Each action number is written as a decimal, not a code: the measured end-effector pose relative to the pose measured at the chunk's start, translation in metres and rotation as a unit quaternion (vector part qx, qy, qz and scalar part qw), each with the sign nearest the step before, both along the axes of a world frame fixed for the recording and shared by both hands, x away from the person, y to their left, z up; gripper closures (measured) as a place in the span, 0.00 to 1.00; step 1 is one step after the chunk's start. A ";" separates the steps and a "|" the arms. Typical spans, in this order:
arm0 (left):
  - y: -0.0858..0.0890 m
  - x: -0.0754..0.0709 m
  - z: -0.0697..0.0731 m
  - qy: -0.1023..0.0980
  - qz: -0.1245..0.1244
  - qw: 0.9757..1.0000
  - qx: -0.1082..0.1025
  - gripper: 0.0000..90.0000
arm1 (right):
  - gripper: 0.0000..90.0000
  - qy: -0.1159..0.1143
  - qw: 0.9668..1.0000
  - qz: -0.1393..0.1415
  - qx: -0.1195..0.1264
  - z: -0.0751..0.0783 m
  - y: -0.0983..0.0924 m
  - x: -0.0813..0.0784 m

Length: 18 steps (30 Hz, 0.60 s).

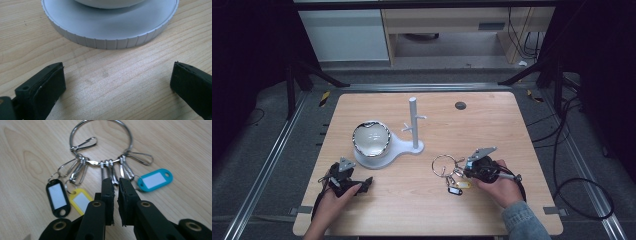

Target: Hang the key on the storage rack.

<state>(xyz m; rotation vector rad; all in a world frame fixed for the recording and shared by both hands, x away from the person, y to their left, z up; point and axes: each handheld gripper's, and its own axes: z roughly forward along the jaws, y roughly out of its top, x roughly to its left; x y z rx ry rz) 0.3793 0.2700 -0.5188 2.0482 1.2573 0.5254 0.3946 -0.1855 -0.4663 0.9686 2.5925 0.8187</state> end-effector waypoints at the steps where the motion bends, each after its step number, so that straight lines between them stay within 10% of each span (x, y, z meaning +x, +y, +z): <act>1: 0.000 0.000 0.000 0.000 0.000 1.000 0.000 0.00 | 0.93 0.004 1.000 0.007 -0.005 0.000 0.003 0.000; 18: -0.001 0.000 0.000 0.000 -0.001 1.000 0.000 0.00 | 0.88 0.059 0.992 0.048 -0.100 0.002 0.028 0.013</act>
